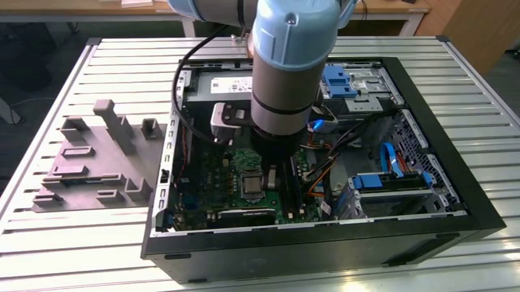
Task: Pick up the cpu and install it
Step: 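Install the first cpu locking lever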
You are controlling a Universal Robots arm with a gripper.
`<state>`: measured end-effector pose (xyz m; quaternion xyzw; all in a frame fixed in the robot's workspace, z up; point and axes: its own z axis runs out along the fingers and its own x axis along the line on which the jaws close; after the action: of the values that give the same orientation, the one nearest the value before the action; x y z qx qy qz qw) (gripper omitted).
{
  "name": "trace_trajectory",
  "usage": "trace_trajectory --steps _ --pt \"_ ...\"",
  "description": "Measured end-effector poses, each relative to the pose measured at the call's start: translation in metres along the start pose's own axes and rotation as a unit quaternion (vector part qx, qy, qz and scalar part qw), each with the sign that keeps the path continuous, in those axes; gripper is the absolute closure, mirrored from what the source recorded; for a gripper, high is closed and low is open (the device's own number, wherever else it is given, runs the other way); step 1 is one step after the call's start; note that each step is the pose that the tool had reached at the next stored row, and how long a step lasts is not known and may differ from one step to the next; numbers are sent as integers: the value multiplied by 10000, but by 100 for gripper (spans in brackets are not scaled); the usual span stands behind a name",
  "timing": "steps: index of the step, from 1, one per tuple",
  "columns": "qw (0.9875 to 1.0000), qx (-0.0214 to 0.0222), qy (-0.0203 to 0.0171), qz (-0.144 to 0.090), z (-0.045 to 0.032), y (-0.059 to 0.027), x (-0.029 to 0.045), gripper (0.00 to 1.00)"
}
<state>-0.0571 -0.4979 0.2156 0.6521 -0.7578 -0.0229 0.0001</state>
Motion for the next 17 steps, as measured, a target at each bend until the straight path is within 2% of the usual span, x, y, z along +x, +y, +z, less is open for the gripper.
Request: trace_trajectory --steps 3,17 --pt "10000 -10 4 -64 31 -4 25 89" --pt "9990 -19 26 -454 71 -14 83 89"
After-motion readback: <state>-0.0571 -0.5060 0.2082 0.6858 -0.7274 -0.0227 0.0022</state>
